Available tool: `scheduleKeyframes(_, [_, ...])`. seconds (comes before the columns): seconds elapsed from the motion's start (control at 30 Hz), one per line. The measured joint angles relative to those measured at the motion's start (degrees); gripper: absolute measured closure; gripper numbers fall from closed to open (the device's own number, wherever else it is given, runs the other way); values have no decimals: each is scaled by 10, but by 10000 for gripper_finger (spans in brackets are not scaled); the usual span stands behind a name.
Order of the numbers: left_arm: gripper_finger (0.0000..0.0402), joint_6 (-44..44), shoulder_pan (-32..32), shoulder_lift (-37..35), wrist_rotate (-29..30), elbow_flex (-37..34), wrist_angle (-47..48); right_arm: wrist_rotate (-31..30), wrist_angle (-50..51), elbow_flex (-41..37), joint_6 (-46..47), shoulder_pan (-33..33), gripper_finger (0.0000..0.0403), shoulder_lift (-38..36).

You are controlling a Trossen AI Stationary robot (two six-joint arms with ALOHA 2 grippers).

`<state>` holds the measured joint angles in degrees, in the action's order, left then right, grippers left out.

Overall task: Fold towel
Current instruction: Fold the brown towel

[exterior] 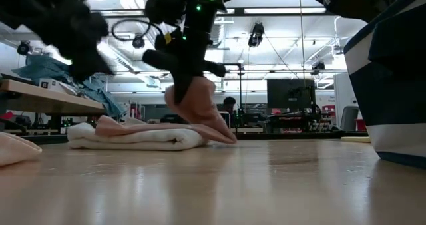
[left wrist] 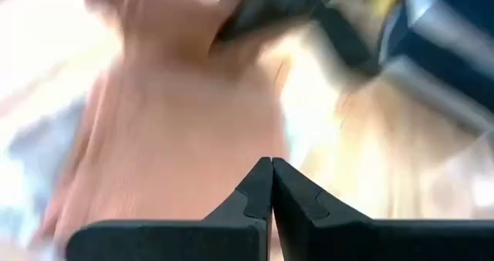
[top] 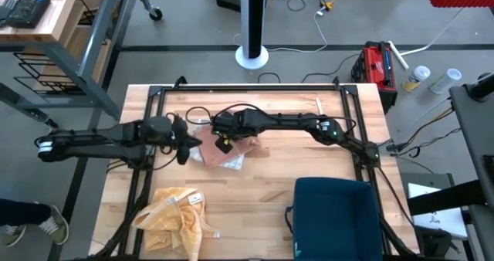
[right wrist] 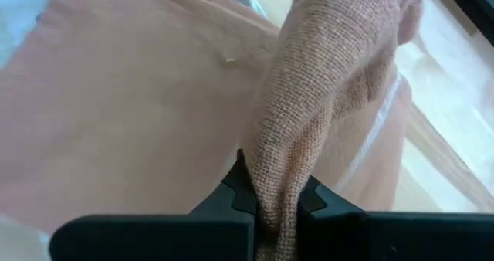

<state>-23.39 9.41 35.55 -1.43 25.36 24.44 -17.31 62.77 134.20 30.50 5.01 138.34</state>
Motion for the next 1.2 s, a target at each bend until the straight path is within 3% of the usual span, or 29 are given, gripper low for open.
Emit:
scheduleKeyframes(0.1, [401,-32,0,11,7,-9,73,24,-31,2,-5,-3,393,-1])
scheduleKeyframes(0.27, [401,-82,0,50,24,-37,107,26,-48,2,-6,-4,393,-1])
scheduleKeyframes(0.47, [401,-119,0,128,29,-46,88,28,-53,3,-12,-5,393,-1])
scheduleKeyframes(0.83, [402,-85,0,253,45,-46,-46,53,-113,0,-27,-19,393,-1])
scheduleKeyframes(1.2, [402,-85,-2,252,40,-45,-50,67,-147,-9,-22,-18,393,10])
